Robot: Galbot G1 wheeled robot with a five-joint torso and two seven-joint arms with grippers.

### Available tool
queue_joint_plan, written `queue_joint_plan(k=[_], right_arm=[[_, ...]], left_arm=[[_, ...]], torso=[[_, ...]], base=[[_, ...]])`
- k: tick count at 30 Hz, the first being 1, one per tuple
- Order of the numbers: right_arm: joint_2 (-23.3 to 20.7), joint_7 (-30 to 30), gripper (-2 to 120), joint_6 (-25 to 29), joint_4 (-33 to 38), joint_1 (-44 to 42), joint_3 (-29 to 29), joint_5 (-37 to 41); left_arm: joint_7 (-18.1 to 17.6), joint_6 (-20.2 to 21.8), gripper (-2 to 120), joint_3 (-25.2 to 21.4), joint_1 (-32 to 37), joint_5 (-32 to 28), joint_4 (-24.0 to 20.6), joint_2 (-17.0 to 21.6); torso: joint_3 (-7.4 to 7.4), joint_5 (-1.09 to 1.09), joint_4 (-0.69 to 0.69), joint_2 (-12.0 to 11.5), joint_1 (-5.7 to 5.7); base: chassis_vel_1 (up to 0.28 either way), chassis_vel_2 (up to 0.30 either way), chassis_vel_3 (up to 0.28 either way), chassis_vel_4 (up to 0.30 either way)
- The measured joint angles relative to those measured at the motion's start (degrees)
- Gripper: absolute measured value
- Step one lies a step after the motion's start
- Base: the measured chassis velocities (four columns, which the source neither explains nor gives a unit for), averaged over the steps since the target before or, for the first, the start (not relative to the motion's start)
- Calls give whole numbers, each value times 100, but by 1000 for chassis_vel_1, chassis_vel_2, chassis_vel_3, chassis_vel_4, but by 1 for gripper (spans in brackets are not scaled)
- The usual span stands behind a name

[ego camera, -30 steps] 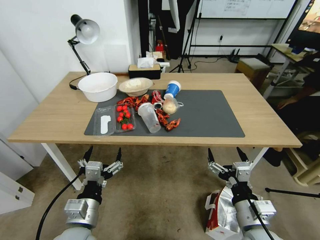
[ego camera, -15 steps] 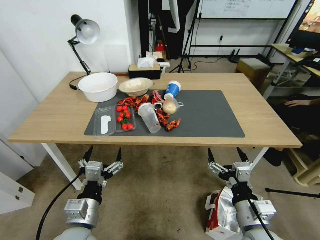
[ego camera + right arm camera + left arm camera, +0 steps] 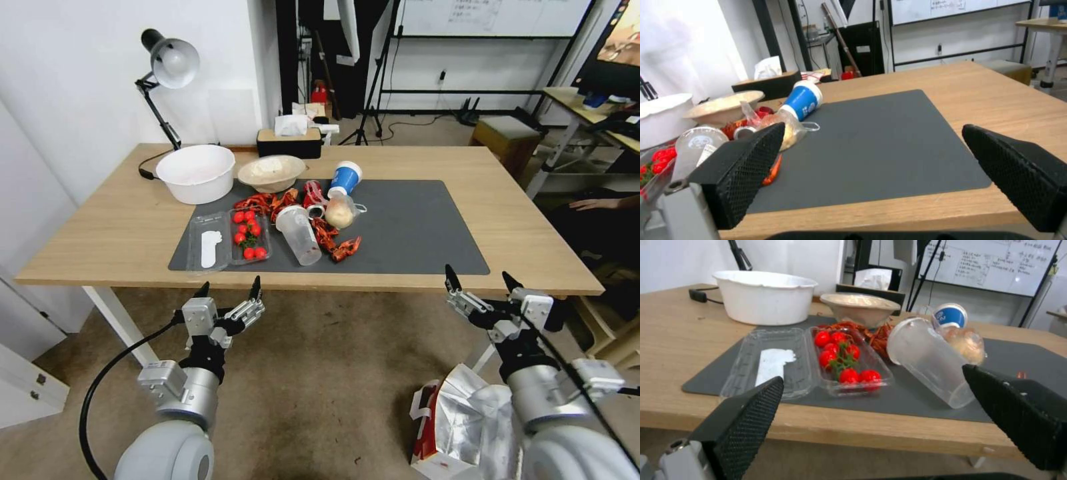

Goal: Pick up the food delivery bag from the floor and place it on the table.

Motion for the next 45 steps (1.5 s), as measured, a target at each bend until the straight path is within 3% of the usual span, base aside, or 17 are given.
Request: queue_joint_plan(k=[8, 24, 45], right_arm=[[-1, -48, 100, 14, -8, 21, 2, 18], [-3, -78, 100, 115, -46, -30, -13, -41], [-14, -90, 100, 348, -154, -142, -127, -203]], left_arm=[[97, -247, 100, -154, -34, -132, 153, 31], [137, -224, 100, -216, 1, -196, 136, 53], [174, -730, 100, -293, -34, 152, 484, 67]], torso=[[0, 1, -1, 0, 0], [-16, 0, -1, -26, -12], [-347, 0, -1, -628, -280]], base=[[0, 0, 0, 0], [0, 0, 0, 0], [0, 0, 0, 0]])
